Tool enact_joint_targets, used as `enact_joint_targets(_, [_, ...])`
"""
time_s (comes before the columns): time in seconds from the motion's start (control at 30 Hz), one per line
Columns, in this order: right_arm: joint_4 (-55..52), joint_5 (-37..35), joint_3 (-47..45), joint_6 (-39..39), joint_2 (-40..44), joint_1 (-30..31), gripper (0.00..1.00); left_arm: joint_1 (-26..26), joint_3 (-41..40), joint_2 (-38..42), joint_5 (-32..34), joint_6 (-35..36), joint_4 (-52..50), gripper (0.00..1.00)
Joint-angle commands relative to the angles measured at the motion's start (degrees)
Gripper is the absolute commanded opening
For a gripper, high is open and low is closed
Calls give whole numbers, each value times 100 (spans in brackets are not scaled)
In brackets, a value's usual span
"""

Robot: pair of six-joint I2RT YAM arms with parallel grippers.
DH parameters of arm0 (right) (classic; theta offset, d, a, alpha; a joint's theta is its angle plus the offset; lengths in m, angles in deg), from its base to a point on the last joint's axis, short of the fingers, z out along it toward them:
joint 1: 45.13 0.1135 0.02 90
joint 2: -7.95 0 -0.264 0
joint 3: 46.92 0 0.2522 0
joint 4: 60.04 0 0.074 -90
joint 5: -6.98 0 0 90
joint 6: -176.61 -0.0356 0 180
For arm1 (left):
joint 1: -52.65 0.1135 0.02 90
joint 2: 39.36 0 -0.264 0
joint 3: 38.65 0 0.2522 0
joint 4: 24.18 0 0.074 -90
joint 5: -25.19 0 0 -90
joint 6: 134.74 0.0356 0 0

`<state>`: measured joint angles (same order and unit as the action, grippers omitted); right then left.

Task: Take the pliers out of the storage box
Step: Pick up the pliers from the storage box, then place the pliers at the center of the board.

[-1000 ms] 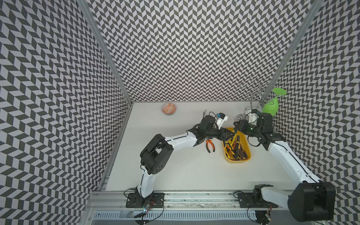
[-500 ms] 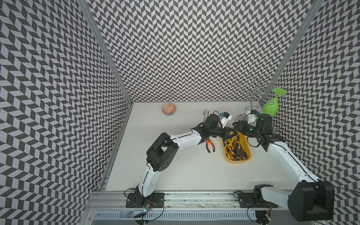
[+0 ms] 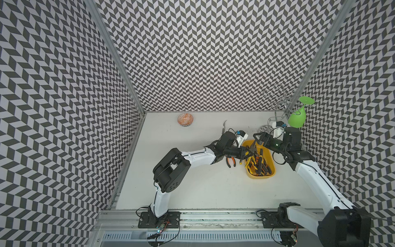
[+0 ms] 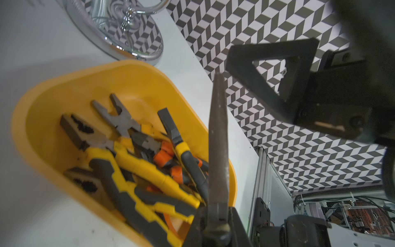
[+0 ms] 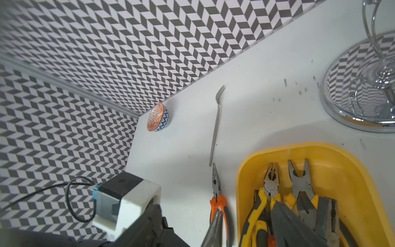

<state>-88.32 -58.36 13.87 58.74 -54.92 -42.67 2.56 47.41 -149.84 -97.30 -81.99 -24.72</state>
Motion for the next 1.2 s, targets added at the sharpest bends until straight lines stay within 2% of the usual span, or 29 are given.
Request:
enact_joint_targets(0.0, [319,-33,-177,358,363,71,93,59,-459,768,180,-254,501,0])
enact_joint_targets(0.07, [266,-78,-219,500,549,178,99,90,-866,1031,302,-466,586,0])
enact_joint_targets(0.23, [-104,-449,-179,986,1031,716,99,221,-1814,1573,611,-1030,1084,0])
enact_joint_targets(0.5, [-817,-922,-31,1548,1346,1865,99,573,-2376,1685,826,-1553,1238,0])
enact_joint_targets(0.7, [-1016,-679,-151,1549,1332,2267,99,890,-2777,1507,1065,-2052,1687,0])
enact_joint_targets(0.9, [-785,-495,-513,1649,1107,2669,100,1173,-3001,1310,1217,-1863,1684,0])
enact_joint_targets(1.0, [-564,-576,-631,1636,1068,2874,99,1283,-3246,1273,1298,-1796,2067,0])
enact_joint_targets(1.17, [-379,-668,-728,1555,1146,3092,99,1431,-3056,753,910,-1721,2370,0])
